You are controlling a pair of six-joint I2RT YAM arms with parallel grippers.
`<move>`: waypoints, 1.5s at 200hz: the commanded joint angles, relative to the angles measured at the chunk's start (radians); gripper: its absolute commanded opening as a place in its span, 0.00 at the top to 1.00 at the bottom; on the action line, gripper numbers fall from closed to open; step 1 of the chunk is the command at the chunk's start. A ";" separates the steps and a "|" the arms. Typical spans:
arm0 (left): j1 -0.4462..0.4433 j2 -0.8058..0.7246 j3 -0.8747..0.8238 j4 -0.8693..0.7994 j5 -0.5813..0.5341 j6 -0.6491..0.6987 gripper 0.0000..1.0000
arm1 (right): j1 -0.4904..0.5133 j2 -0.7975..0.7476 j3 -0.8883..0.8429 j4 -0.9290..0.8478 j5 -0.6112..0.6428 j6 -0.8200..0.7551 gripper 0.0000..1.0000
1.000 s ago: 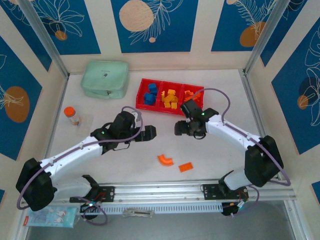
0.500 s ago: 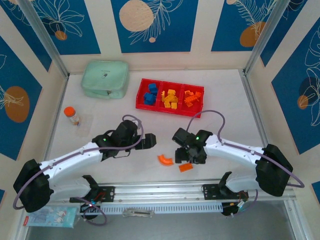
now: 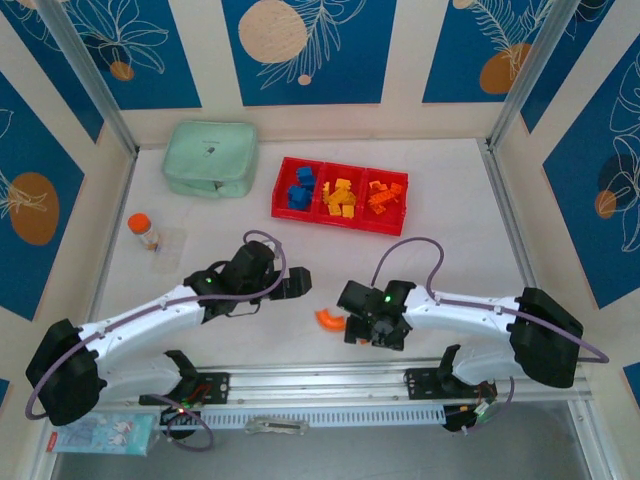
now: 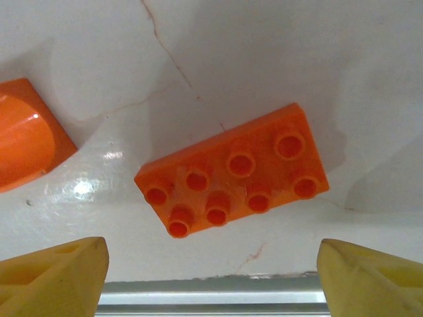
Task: Sort the legos into containers by color
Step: Pick up the lego from the bottom-center of the table.
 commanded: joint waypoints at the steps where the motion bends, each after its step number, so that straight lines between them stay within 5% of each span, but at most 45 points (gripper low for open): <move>1: -0.010 -0.028 -0.007 -0.009 -0.023 -0.002 0.01 | 0.004 0.019 -0.018 0.038 -0.015 0.044 0.17; 117: -0.010 -0.056 0.002 -0.046 -0.050 0.001 0.01 | -0.094 0.077 0.037 0.105 0.100 -0.064 0.26; 191: -0.009 -0.044 0.003 -0.041 -0.058 0.000 0.01 | -0.022 0.126 0.028 -0.002 0.116 -0.028 0.41; 300: -0.009 -0.043 0.003 -0.032 -0.051 -0.002 0.01 | -0.045 0.147 0.007 0.084 0.082 -0.060 0.64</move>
